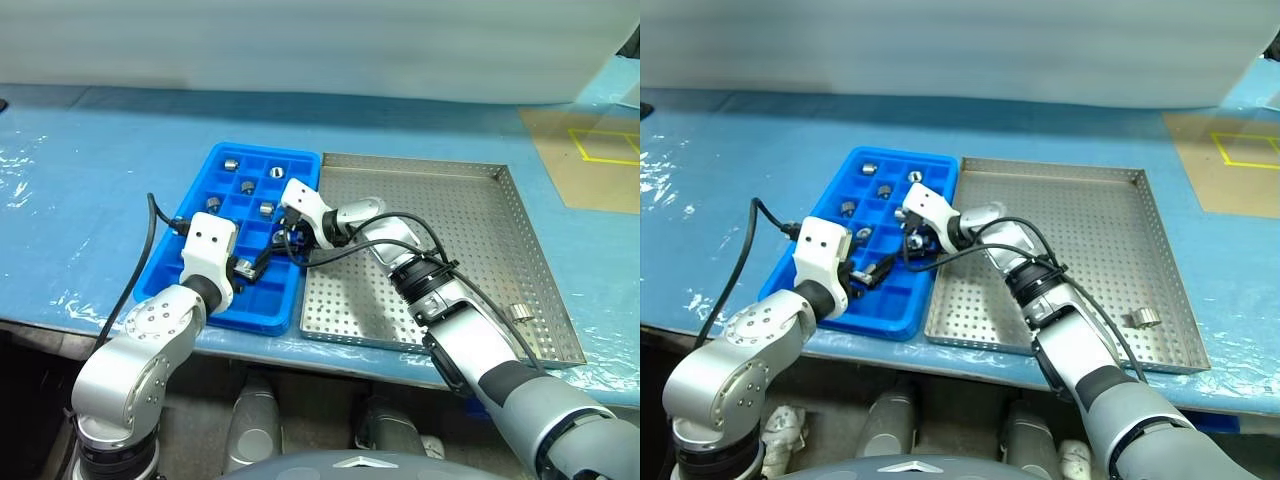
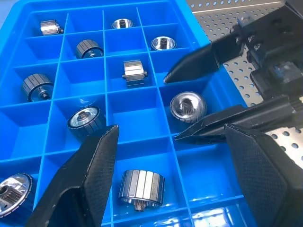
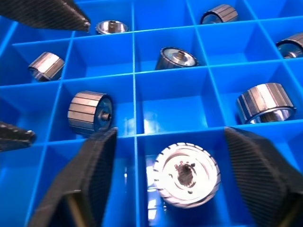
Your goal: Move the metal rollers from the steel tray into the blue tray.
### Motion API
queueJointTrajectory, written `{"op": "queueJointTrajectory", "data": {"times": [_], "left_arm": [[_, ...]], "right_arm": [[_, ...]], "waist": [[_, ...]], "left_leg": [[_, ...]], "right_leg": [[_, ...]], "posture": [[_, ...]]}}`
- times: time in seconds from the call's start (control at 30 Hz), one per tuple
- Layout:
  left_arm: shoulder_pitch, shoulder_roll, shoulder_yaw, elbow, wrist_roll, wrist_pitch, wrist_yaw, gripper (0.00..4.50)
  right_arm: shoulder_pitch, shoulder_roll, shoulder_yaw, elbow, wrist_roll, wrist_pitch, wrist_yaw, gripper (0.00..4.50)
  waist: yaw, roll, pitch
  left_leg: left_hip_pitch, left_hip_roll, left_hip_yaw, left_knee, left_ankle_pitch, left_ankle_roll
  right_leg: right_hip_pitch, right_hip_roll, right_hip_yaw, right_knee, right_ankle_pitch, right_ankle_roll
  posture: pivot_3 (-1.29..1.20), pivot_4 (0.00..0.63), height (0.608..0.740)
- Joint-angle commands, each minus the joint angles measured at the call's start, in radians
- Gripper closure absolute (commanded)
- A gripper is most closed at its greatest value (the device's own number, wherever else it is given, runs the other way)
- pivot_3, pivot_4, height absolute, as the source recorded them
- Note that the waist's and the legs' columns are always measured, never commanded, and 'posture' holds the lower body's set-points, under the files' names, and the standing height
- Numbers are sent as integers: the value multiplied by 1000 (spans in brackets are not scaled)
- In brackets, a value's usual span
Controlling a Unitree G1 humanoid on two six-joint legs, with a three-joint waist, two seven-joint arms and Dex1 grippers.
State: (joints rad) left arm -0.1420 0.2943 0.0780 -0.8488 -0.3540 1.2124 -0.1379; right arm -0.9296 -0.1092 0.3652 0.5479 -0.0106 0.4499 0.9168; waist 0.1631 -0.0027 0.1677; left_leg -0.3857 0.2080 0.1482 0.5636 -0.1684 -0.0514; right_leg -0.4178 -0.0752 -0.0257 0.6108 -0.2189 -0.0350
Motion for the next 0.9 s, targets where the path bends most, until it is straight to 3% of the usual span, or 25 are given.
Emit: {"op": "queueJointTrajectory", "data": {"times": [0.03, 0.3, 0.63, 0.9], "left_arm": [[-65, 27, -3, 33, -12, -28, -36, 752], [-184, 59, -74, 211, -33, -168, -166, 752], [-278, 19, -210, 443, -22, -424, -352, 752], [-347, -4, -311, 629, 28, -581, -464, 752]], "right_arm": [[37, -43, -61, -17, 15, 11, -34, 208], [194, -142, -234, -244, 129, 2, -75, 208], [423, -305, -408, -566, 230, 152, -142, 208], [580, -471, -516, -774, 306, 315, -151, 208]], "waist": [[3, 0, 0], [5, 0, 0], [-83, 0, 0], [-126, 0, 0]], "left_leg": [[0, 0, 0, 0, 0, 0], [0, -1, 1, 3, 1, 0], [1, 0, 2, 2, 1, 0], [2, 0, 3, 2, 1, 2]], "right_leg": [[0, 0, 0, 1, 0, 0], [1, -1, 1, 2, 0, 1], [-1, 1, 3, 2, 1, 1], [0, 1, 5, 2, 0, 1]], "posture": [[254, 150, 740], [114, 150, 740], [-100, 150, 740], [-252, 150, 740]]}}
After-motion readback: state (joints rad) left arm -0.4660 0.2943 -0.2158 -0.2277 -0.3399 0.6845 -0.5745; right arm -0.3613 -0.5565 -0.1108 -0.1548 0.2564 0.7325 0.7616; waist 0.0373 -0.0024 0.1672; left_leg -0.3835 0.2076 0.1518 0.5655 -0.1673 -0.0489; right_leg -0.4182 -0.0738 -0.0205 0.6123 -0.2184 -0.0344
